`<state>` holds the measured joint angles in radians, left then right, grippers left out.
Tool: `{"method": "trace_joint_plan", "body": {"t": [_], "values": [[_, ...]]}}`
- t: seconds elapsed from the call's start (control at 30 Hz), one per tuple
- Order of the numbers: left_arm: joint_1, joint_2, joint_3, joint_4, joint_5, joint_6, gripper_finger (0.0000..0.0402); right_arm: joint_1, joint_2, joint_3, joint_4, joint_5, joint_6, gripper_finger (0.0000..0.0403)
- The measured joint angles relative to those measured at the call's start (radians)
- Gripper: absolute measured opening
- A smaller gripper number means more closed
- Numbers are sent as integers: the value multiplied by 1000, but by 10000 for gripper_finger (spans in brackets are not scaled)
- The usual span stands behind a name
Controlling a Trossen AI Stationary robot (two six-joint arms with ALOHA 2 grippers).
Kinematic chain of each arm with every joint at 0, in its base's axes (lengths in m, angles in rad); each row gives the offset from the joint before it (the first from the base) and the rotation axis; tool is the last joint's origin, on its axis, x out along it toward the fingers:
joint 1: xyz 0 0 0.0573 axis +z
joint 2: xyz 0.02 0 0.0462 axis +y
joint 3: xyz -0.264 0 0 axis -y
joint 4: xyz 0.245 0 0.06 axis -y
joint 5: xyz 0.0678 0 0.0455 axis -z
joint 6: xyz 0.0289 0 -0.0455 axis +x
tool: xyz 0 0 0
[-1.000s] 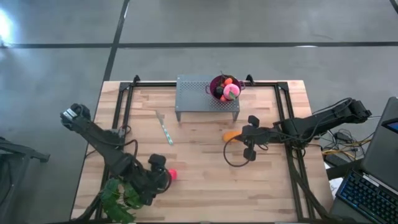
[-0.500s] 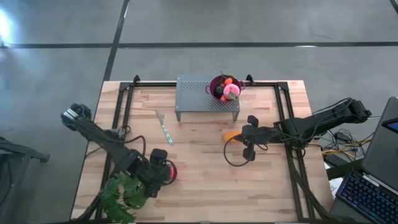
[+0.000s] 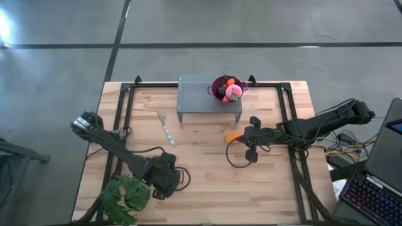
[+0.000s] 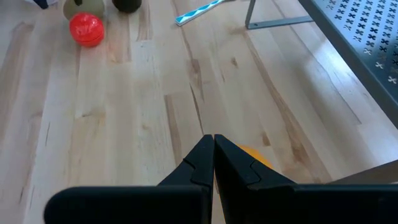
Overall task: Pick & Place Fruit
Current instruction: Put the tomato into the purple bowl on the shelf
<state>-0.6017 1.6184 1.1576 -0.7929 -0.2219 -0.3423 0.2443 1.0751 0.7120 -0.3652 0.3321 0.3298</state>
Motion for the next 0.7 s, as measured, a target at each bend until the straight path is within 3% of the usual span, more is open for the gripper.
{"method": "trace_joint_plan", "body": {"t": [0.7], "values": [[78,140,1,14,111,17,273,0,0,0,3,-3,0,8]]}}
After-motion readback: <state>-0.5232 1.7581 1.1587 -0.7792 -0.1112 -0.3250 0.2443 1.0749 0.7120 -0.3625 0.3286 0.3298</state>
